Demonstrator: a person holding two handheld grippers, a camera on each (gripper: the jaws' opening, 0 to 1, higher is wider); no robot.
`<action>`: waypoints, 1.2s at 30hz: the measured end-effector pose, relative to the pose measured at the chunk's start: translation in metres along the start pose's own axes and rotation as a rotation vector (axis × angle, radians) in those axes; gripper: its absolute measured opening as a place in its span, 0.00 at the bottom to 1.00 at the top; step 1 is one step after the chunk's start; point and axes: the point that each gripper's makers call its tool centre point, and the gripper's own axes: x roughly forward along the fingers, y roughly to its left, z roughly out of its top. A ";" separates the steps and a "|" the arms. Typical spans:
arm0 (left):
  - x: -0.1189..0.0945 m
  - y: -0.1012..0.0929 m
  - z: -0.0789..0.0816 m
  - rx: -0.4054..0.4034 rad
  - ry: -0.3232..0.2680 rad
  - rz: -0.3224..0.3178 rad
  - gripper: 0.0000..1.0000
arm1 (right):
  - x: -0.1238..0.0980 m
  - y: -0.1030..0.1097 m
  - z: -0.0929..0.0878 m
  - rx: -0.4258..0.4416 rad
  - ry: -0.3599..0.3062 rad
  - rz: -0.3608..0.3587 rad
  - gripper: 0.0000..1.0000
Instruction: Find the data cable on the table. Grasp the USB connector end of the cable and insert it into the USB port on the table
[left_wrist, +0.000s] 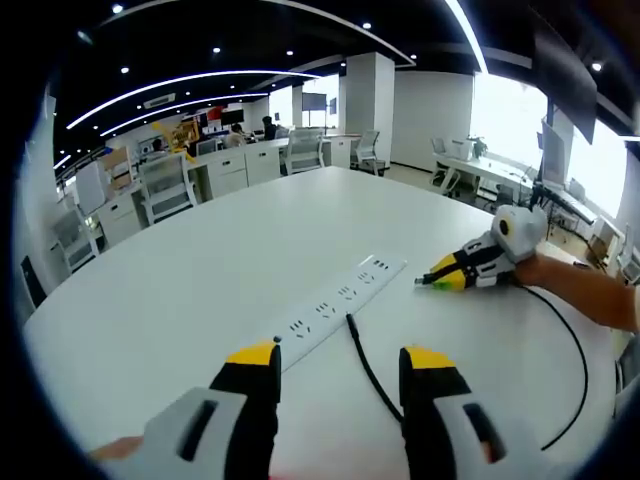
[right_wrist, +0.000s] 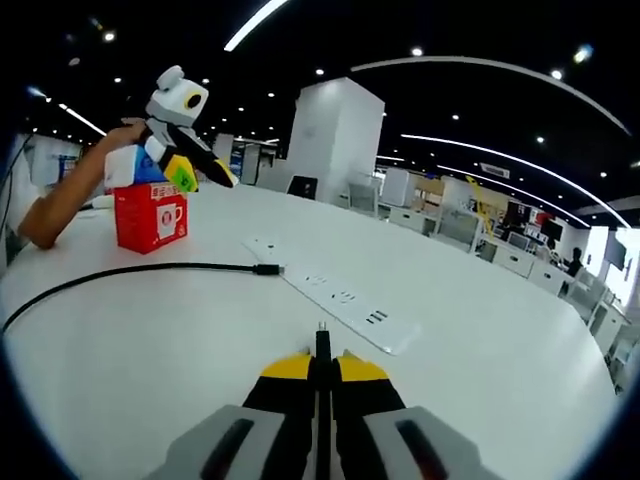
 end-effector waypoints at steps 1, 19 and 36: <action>0.000 0.000 0.000 0.000 0.000 0.000 0.47 | -0.001 -0.001 0.001 -0.008 0.004 -0.002 0.09; 0.000 0.000 0.001 0.000 -0.001 0.000 0.47 | 0.000 -0.005 0.012 -0.212 0.221 0.092 0.08; -0.002 0.000 0.001 -0.001 0.000 0.000 0.47 | 0.005 -0.025 0.008 -0.396 0.469 0.186 0.08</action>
